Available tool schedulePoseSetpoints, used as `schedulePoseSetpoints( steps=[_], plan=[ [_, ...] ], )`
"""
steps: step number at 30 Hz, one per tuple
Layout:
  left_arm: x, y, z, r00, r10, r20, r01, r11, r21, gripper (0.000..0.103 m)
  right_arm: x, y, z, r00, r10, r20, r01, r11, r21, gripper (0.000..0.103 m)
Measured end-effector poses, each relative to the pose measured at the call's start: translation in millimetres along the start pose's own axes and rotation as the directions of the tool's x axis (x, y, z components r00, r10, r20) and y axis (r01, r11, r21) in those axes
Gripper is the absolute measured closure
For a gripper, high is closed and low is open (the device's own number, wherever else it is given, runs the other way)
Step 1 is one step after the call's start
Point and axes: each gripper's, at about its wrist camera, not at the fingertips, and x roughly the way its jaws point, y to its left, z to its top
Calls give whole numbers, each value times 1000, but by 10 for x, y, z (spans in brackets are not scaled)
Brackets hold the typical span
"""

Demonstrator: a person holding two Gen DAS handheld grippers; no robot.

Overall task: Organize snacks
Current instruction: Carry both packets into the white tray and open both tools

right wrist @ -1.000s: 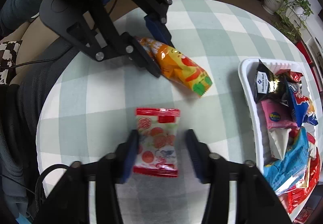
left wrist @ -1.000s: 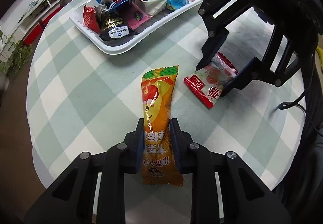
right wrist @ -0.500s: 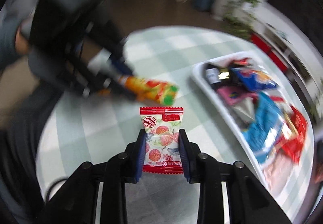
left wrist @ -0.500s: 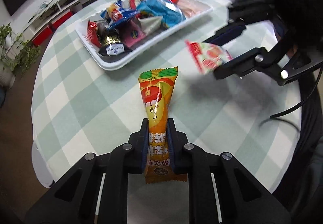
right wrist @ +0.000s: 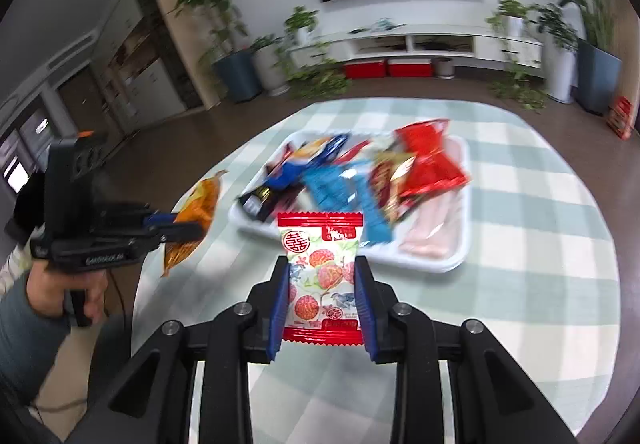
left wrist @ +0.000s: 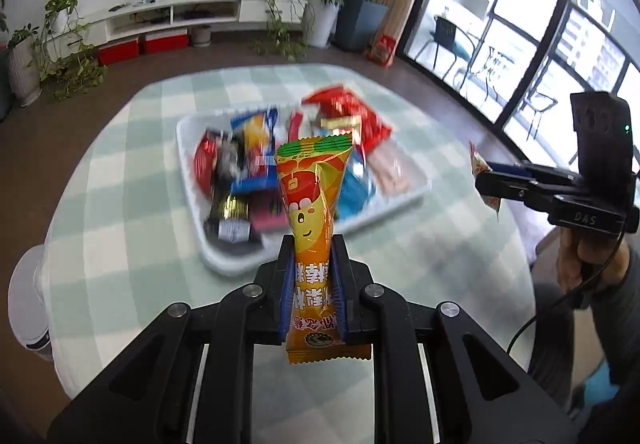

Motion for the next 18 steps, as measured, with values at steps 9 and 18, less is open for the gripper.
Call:
schedulePoseSetpoints(
  steps=[9,18],
  plan=[
    [406,44,938,1000,15,24,-14,999,-38,88,320,-320,739,998,-59,-2,58,991,116,70],
    [1125,191,1120,998,33,-52,-38,994,-103,88,1040,-414,915,990,-90,-105,103,987,121,70]
  ],
)
